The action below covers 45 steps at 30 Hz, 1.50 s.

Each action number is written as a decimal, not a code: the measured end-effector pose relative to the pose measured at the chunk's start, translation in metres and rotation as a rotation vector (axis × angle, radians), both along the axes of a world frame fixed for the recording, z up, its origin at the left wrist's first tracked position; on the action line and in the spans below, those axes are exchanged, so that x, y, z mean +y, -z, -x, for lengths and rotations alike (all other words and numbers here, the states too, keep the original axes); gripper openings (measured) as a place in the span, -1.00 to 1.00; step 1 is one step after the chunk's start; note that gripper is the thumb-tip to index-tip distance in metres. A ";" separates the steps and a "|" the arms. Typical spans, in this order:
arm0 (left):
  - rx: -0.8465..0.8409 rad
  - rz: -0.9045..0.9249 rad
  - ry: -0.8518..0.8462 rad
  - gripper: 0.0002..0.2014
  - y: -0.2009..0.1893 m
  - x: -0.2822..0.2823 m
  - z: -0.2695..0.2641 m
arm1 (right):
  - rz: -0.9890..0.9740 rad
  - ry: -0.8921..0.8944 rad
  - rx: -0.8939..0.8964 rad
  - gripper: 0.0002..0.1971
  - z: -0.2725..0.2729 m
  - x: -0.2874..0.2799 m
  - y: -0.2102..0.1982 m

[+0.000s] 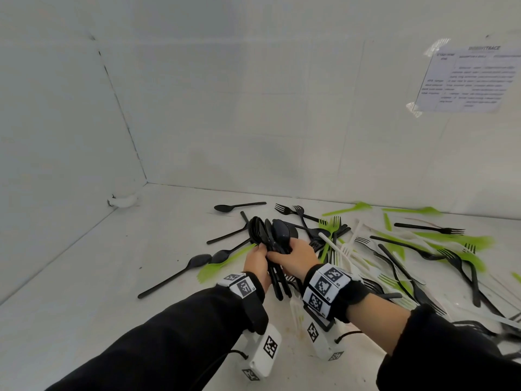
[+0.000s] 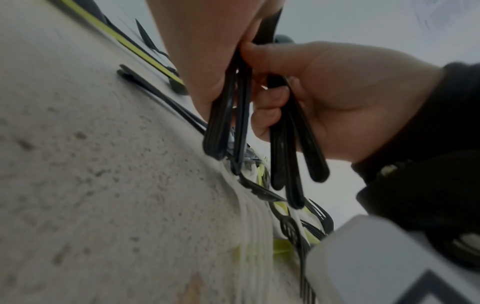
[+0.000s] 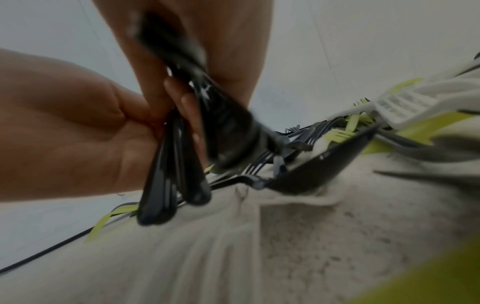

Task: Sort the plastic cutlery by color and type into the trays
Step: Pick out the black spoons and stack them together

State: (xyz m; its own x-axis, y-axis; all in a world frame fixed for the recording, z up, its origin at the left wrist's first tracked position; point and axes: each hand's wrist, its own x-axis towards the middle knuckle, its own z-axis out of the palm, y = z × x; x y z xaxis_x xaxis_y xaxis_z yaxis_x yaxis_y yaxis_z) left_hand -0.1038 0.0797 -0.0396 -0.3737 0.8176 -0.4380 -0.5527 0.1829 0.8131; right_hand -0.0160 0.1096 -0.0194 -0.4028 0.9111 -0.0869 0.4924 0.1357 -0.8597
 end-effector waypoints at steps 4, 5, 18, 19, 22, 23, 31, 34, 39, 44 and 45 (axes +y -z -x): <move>0.010 0.048 -0.043 -0.72 0.001 0.002 0.003 | 0.008 0.072 0.046 -0.84 -0.001 -0.002 -0.002; 0.010 0.053 -0.046 -0.74 0.001 0.002 0.003 | -0.005 0.072 0.040 -0.79 -0.001 -0.002 -0.003; 0.015 0.059 0.029 -0.68 0.000 -0.003 -0.004 | -0.160 0.043 -0.166 -0.72 0.001 -0.002 -0.007; 0.037 0.058 0.031 -0.70 0.002 -0.003 -0.005 | -0.165 0.039 -0.177 -0.69 0.001 -0.001 -0.007; 0.090 0.036 0.019 -0.72 0.005 -0.003 -0.005 | -0.162 0.025 -0.176 -0.74 0.000 -0.002 -0.009; 0.085 0.025 0.021 -0.71 0.004 -0.003 -0.005 | -0.163 0.022 -0.167 -0.78 0.000 -0.003 -0.009; -0.018 0.020 0.017 -0.71 0.001 -0.006 -0.003 | -0.114 -0.015 -0.122 -0.74 -0.002 -0.005 -0.007; -0.009 0.024 -0.012 -0.70 0.004 -0.004 -0.003 | -0.124 0.014 -0.080 -0.81 -0.002 -0.006 -0.007; -0.044 0.055 -0.012 -0.67 0.005 -0.004 -0.001 | -0.126 -0.073 -0.143 -0.71 0.002 -0.008 -0.009; -0.010 0.021 -0.039 -0.66 0.010 0.000 0.001 | -0.041 -0.142 -0.155 -0.65 0.009 -0.009 -0.007; -0.005 0.011 -0.044 -0.67 0.009 0.000 0.001 | -0.026 -0.150 -0.158 -0.64 0.010 -0.008 -0.006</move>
State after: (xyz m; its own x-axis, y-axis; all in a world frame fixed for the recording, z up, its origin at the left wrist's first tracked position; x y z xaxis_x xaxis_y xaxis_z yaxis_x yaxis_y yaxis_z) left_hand -0.1048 0.0792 -0.0489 -0.4066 0.7957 -0.4489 -0.5646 0.1674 0.8082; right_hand -0.0255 0.1012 -0.0133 -0.5175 0.8447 -0.1367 0.5933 0.2390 -0.7687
